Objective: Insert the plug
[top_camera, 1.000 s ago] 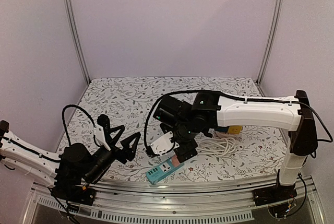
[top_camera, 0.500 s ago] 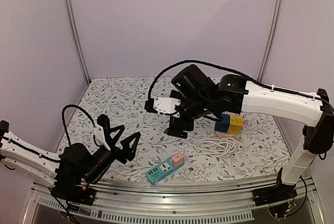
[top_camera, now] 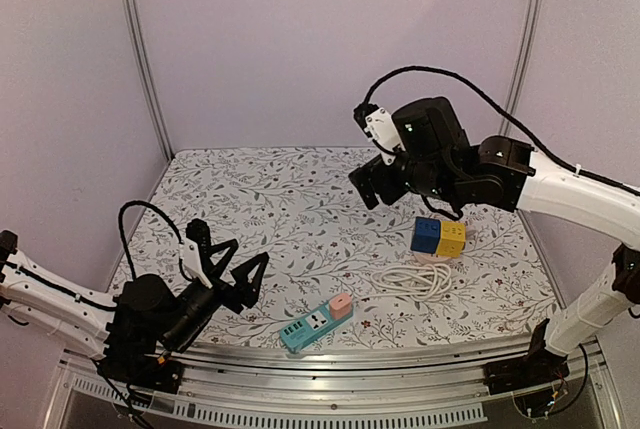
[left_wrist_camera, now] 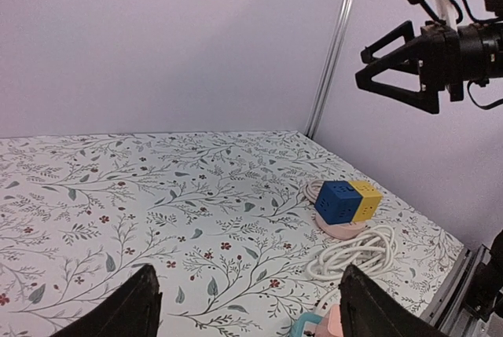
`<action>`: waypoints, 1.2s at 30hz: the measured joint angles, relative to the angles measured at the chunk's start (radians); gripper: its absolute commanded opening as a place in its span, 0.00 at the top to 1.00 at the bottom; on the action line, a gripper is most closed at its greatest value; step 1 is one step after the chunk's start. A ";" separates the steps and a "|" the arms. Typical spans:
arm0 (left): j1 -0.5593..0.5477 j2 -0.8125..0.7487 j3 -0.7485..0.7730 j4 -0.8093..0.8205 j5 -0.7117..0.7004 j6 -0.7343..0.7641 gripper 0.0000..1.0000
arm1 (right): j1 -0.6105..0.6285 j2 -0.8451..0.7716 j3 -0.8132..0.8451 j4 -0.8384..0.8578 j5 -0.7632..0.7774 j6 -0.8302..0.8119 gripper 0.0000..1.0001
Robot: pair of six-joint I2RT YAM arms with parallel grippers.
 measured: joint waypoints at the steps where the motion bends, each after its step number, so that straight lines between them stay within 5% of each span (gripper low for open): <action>1: 0.000 0.000 0.000 0.000 -0.001 0.001 0.22 | -0.007 -0.020 -0.040 0.008 0.024 0.035 0.01; 7: 0.000 0.000 0.000 -0.001 -0.018 0.006 0.20 | -0.081 -0.131 -0.208 0.009 0.107 0.275 0.01; 13: 0.001 -0.005 0.000 -0.011 -0.034 0.004 0.01 | -0.109 -0.328 -0.384 0.035 0.188 0.488 0.01; 27: 0.029 -0.036 0.013 -0.153 -0.256 -0.140 0.01 | -0.110 -0.708 -0.586 -0.153 0.336 1.046 0.01; 36: 0.075 -0.035 0.039 -0.311 -0.375 -0.310 0.00 | -0.110 -0.958 -0.674 -0.265 0.335 1.238 0.01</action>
